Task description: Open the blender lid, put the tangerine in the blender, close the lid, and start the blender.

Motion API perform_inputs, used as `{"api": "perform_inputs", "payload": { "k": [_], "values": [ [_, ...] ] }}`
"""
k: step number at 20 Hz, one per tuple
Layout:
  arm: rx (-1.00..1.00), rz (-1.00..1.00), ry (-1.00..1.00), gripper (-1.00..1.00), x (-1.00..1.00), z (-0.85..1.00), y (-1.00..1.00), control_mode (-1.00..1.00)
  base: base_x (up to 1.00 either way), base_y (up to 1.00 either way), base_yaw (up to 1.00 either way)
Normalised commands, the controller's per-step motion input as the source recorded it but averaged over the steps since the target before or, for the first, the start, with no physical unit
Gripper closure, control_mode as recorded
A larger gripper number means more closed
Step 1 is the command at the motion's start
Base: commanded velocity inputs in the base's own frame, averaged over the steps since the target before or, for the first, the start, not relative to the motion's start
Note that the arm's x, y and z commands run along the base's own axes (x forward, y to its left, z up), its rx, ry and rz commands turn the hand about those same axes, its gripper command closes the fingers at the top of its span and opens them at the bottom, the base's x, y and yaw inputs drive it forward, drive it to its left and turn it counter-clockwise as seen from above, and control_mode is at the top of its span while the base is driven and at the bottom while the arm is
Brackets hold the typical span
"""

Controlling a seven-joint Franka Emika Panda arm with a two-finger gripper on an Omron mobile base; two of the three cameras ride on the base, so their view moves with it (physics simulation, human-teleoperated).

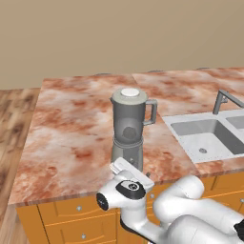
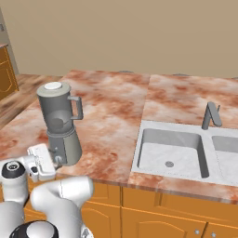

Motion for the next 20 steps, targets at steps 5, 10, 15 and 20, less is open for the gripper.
{"api": "perform_inputs", "payload": {
  "k": [5, 10, 15, 20],
  "values": [
    [0.00, 0.03, 0.00, -1.00, 0.31, -0.13, 0.10, -1.00, 0.00, 0.00, 0.00],
    [0.00, 0.03, 0.00, -1.00, 0.30, -0.21, 0.12, -1.00, 0.00, 0.00, 0.00],
    [0.00, 0.01, -0.04, -1.00, 0.05, -0.06, 0.06, -1.00, 0.00, 0.00, 0.00],
    [0.00, 0.00, -0.26, -1.00, -0.71, 0.23, 0.00, -1.00, 0.00, 0.00, 0.00]
  ]
}}
